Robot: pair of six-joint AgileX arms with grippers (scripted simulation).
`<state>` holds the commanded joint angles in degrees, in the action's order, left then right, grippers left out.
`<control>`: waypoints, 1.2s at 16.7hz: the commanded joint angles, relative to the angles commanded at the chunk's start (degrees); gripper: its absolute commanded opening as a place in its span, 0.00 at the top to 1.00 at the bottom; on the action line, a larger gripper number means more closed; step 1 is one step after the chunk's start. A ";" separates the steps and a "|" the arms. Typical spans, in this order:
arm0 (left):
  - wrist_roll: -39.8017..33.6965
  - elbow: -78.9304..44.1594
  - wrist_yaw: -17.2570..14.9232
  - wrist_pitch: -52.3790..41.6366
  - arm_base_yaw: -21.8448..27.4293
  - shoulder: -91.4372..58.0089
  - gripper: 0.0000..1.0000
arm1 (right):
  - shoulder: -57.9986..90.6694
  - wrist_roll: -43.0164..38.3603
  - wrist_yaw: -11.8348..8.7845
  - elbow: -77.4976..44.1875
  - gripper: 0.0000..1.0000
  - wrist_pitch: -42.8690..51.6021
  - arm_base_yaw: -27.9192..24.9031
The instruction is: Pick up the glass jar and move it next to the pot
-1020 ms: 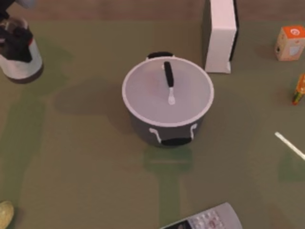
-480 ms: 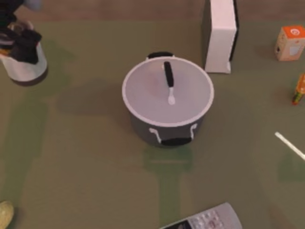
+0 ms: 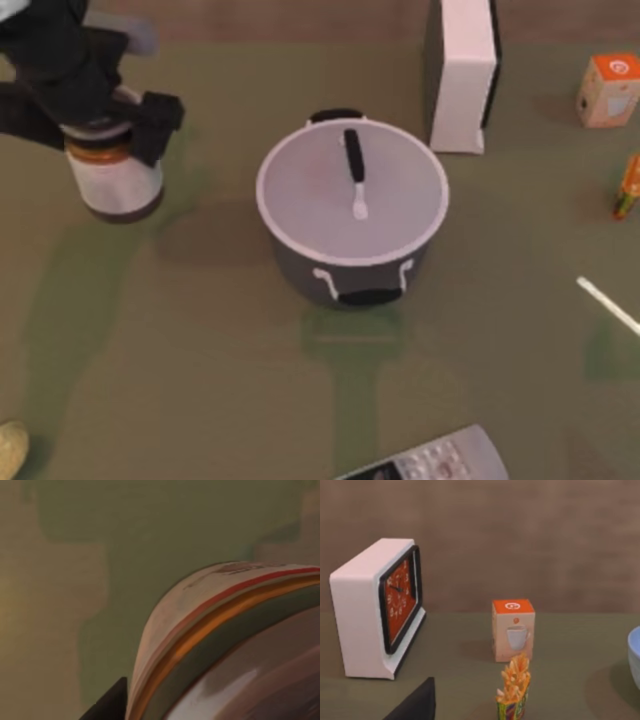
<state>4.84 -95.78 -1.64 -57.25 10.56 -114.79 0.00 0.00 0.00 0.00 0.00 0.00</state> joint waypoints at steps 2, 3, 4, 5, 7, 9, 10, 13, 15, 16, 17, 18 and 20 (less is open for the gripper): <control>-8.53 4.14 2.31 2.85 2.87 1.82 1.00 | 0.00 0.00 0.00 0.00 0.00 0.00 0.00; -12.25 6.06 3.36 4.16 4.17 2.69 1.00 | 0.00 0.00 0.00 0.00 0.00 0.00 0.00; -15.46 7.80 4.32 5.37 5.34 3.49 1.00 | 0.00 0.00 0.00 0.00 0.00 0.00 0.00; -18.02 9.28 5.14 6.40 6.33 4.18 1.00 | 0.00 0.00 0.00 0.00 0.00 0.00 0.00; -21.38 11.35 6.29 7.85 7.70 5.15 1.00 | 0.00 0.00 0.00 0.00 0.00 0.00 0.00; -22.26 11.93 6.61 8.25 8.08 5.42 1.00 | 0.00 0.00 0.00 0.00 0.00 0.00 0.00; -22.26 11.93 6.61 8.25 8.08 5.42 1.00 | 0.00 0.00 0.00 0.00 0.00 0.00 0.00; -22.08 11.90 6.51 8.32 7.77 5.05 1.00 | 0.00 0.00 0.00 0.00 0.00 0.00 0.00; -22.01 12.94 6.50 10.32 7.69 4.07 1.00 | 0.00 0.00 0.00 0.00 0.00 0.00 0.00; -21.92 13.70 6.47 11.84 7.69 3.31 1.00 | 0.00 0.00 0.00 0.00 0.00 0.00 0.00; -21.84 14.49 6.45 13.56 7.66 2.51 1.00 | 0.00 0.00 0.00 0.00 0.00 0.00 0.00; -21.79 15.26 6.44 15.29 7.61 1.75 1.00 | 0.00 0.00 0.00 0.00 0.00 0.00 0.00; -21.70 16.34 6.42 17.60 7.56 0.59 1.00 | 0.00 0.00 0.00 0.00 0.00 0.00 0.00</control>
<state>-16.86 -79.44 4.78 -39.66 18.12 -114.20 0.00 0.00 0.00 0.00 0.00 0.00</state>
